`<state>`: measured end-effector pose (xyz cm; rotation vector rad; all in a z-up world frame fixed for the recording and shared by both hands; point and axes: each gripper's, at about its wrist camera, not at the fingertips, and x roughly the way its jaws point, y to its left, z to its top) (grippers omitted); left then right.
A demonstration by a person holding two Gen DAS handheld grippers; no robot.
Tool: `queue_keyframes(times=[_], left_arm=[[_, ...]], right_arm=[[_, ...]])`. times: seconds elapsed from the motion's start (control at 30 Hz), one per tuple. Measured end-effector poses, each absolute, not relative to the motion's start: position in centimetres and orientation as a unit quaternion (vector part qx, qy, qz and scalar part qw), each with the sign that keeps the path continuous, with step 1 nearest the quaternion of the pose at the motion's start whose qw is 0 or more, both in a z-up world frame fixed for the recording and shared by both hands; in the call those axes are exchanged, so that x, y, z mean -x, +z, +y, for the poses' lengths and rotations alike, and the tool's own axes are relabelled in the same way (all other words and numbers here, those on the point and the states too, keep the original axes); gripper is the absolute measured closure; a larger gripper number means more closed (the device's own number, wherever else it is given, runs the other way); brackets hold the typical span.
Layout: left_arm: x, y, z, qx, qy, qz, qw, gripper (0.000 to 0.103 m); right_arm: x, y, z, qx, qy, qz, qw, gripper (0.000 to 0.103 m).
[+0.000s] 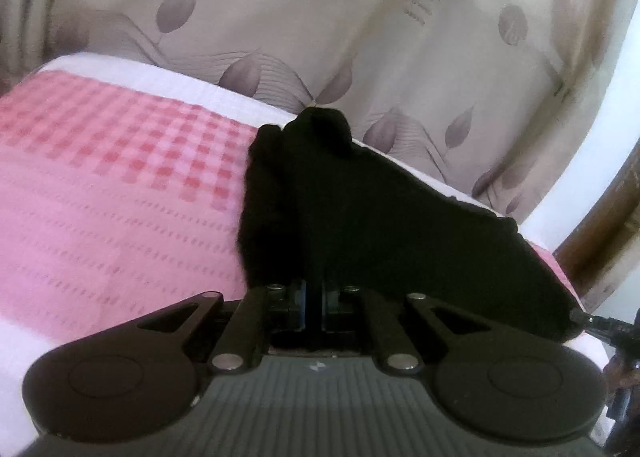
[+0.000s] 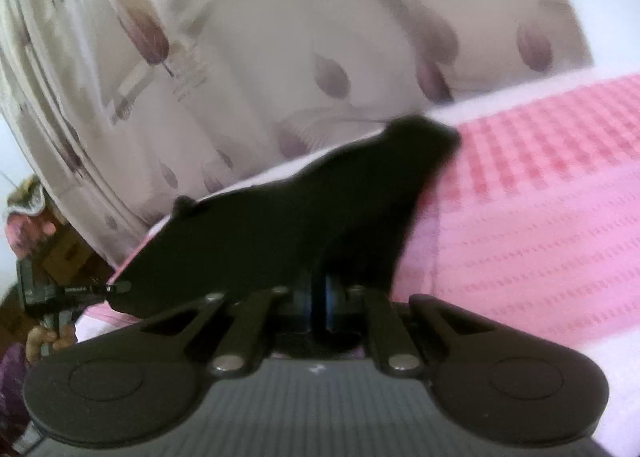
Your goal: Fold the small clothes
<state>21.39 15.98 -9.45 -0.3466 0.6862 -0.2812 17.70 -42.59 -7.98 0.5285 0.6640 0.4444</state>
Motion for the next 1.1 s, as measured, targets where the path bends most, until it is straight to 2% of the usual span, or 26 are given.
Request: queue_keyframes(times=[0.2,0.27,0.3,0.33,0.4,0.43,0.53,0.73,0.9,0.93,1.1], left_arm=[[-20.5,-10.3,16.3,0.147,-0.138,0.342,0.918,0.095],[-20.1,-9.6,16.0,0.141,-0.138,0.323,0.926,0.088],[-19.9,-9.0,15.9,0.135,-0.139,0.313,0.930,0.066],[-19.6,-8.4,15.9,0.131,-0.141,0.304,0.933,0.037],[-18.7,-7.1,15.6,0.123,-0.130,0.265,0.948,0.013],[-18.4,-6.6,15.3,0.115,-0.123,0.246,0.955,0.010],[-19.3,-5.2,13.9,0.092,-0.130,0.233,0.959,0.011],[-23.4,-4.7,9.8,0.096,-0.161,0.235,0.954,0.012],[-30.3,-7.0,5.9,0.052,-0.146,0.286,0.946,0.013],[-31.6,-7.4,6.2,0.058,-0.138,0.295,0.944,0.016],[-35.7,-9.1,11.8,0.179,-0.054,0.300,0.936,0.016]], right_arm=[[-16.5,-10.4,-44.4,-0.284,0.189,0.338,0.877,0.096],[-16.5,-10.3,-44.6,-0.293,0.173,0.331,0.880,0.094],[-16.5,-10.3,-44.8,-0.308,0.177,0.328,0.876,0.094],[-16.5,-10.1,-44.9,-0.314,0.175,0.324,0.875,0.093],[-16.3,-9.4,-45.0,-0.306,0.161,0.306,0.887,0.093],[-16.3,-8.9,-44.9,-0.304,0.159,0.296,0.892,0.093],[-17.6,-7.4,-44.0,-0.282,0.151,0.284,0.904,0.093],[-23.0,-4.3,-37.4,-0.168,0.179,0.290,0.925,0.093],[-30.3,-4.5,-34.3,-0.136,0.140,0.313,0.929,0.093],[-31.7,-4.7,-34.5,-0.147,0.130,0.311,0.930,0.093],[-36.4,-8.1,-35.6,-0.217,0.086,0.357,0.904,0.093]])
